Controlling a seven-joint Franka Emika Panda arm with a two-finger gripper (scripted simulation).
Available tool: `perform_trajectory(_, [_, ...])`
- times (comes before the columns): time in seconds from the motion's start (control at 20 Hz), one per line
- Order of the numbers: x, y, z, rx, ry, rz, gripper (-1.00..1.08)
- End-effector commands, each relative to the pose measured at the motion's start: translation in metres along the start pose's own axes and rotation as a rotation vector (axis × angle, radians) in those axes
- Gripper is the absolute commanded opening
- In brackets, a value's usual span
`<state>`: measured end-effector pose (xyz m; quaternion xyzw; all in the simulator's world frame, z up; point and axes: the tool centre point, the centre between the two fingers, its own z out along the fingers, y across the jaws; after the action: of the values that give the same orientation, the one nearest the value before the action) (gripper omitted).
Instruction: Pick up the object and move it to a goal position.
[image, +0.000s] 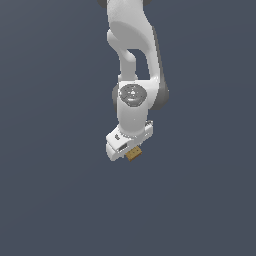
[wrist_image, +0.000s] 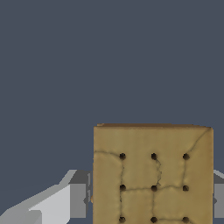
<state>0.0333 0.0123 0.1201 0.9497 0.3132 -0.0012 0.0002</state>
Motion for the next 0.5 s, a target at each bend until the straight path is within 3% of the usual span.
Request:
perform_trajectory(0.0, [-0.007,0.006,-0.030,-0.001,0.001,0.000,-1.00])
perform_trajectory(0.45, [-0.030,0.025,-0.133,0.000,0.003,-0.001,-1.00])
